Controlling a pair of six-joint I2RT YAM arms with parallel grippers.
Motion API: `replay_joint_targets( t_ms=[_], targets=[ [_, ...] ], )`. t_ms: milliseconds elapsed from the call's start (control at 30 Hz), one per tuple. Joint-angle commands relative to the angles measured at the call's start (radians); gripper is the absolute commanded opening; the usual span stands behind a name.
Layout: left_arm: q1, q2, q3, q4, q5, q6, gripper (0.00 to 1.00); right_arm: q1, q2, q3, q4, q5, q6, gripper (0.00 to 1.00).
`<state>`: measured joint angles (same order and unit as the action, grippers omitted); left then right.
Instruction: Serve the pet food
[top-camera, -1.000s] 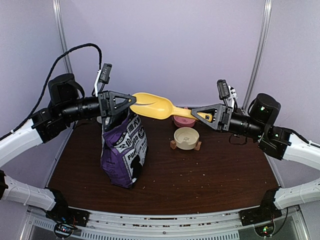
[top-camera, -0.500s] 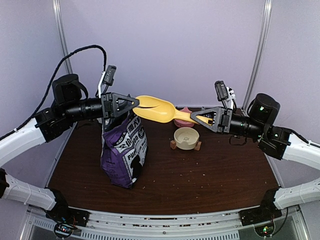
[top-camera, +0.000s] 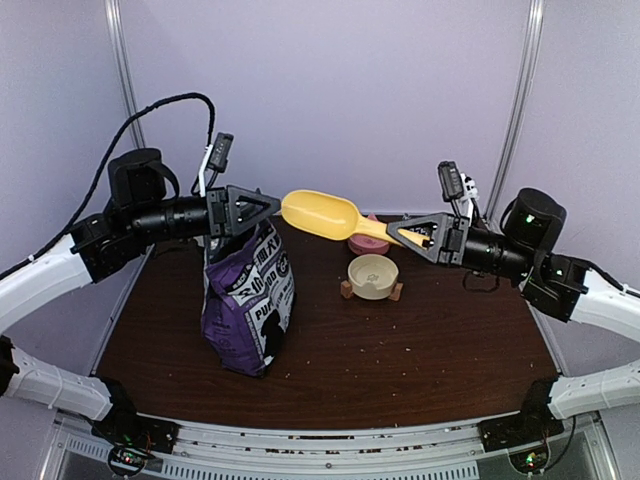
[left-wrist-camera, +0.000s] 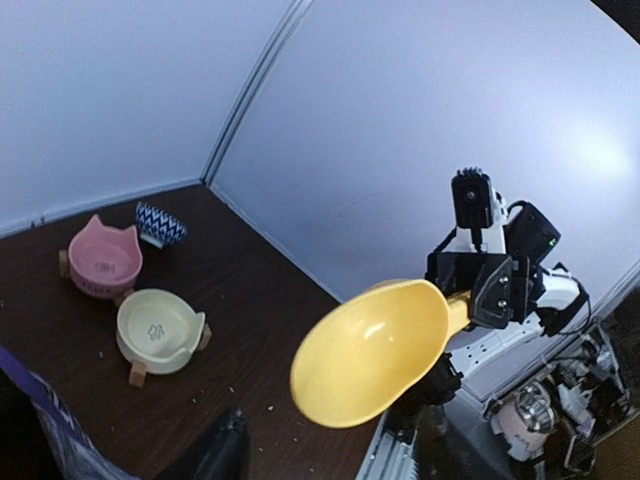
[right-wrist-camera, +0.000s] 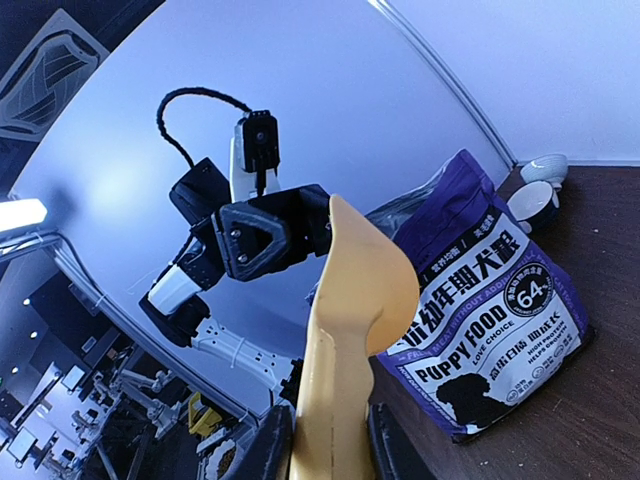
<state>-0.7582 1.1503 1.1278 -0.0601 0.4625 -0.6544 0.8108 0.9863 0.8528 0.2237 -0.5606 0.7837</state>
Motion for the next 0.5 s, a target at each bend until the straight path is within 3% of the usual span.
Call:
replay_joint_targets(
  t_ms=[0, 100, 167, 467],
  targets=[
    [0.006, -0.03, 0.073, -0.102, -0.109, 0.072, 0.73, -0.007, -0.047, -0.012, -0.035, 0.125, -0.021, 0.0],
    [0.014, -0.05, 0.113, -0.213, -0.183, 0.122, 0.88, -0.007, -0.073, -0.006, -0.076, 0.185, -0.036, 0.0],
    [0.021, -0.067, 0.158, -0.301, -0.228, 0.16, 0.93, -0.007, -0.094, -0.009, -0.103, 0.225, -0.048, 0.0],
    [0.086, -0.139, 0.28, -0.64, -0.41, 0.233, 0.98, -0.005, -0.098, 0.041, -0.247, 0.32, -0.108, 0.0]
  ],
)
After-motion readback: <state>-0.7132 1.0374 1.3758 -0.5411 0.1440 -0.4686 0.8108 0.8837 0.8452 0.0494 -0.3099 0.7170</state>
